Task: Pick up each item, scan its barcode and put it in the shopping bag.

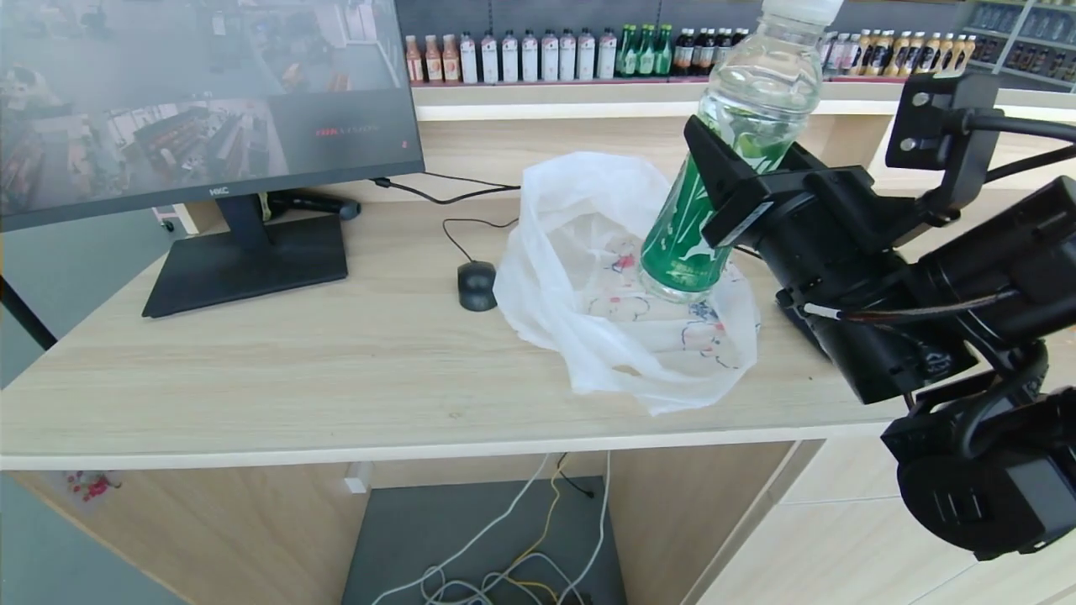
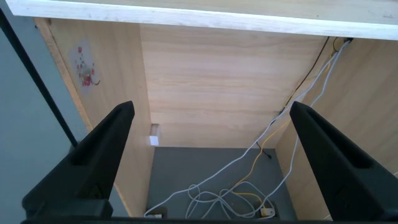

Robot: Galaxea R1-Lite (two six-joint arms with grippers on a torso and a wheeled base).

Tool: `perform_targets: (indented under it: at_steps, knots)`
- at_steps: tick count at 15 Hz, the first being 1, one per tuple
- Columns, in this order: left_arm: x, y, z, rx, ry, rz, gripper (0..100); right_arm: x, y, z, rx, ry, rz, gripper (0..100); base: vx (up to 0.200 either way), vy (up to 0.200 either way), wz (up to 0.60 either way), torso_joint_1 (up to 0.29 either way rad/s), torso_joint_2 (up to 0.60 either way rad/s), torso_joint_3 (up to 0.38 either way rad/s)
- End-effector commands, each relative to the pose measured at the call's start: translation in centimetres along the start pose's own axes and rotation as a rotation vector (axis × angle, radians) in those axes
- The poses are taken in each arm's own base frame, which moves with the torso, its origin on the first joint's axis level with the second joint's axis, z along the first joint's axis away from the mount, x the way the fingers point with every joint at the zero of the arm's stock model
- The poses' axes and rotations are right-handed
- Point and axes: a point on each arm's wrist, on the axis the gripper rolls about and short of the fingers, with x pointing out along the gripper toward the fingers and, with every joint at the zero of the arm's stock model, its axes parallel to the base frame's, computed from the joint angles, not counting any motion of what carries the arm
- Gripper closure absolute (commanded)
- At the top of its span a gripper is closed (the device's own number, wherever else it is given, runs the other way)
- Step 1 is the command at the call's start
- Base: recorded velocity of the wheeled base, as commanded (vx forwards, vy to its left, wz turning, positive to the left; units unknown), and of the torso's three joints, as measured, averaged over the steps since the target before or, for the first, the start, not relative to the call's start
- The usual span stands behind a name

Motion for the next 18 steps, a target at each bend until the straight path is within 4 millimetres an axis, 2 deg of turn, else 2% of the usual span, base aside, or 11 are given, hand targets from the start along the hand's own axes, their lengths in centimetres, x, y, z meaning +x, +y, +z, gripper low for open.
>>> perform_targets:
  at_steps: [1,5,10,15,18]
  knots:
    - [0.0,0.0,0.0,0.001,0.000,0.001,0,-0.3,0.2,-0.2,-0.002,0.011,0.006,100,0.000,0.000,0.00,0.000,0.00,0.000]
    - [0.0,0.0,0.0,0.001,0.000,0.000,0,-1.8,1.3,-1.2,-0.009,0.077,0.067,100,0.000,0.000,0.00,0.000,0.00,0.000]
    - [0.0,0.0,0.0,0.001,0.000,0.000,0,-1.4,1.6,-2.0,-0.016,0.122,0.089,100,0.000,0.000,0.00,0.000,0.00,0.000]
    - [0.0,0.0,0.0,0.001,0.000,0.000,0,-0.1,1.8,-2.9,-0.031,0.241,0.116,100,0.000,0.000,0.00,0.000,0.00,0.000]
    - [0.0,0.0,0.0,0.001,0.000,0.000,0,1.7,1.3,-3.4,-0.044,0.252,0.094,100,0.000,0.000,0.00,0.000,0.00,0.000]
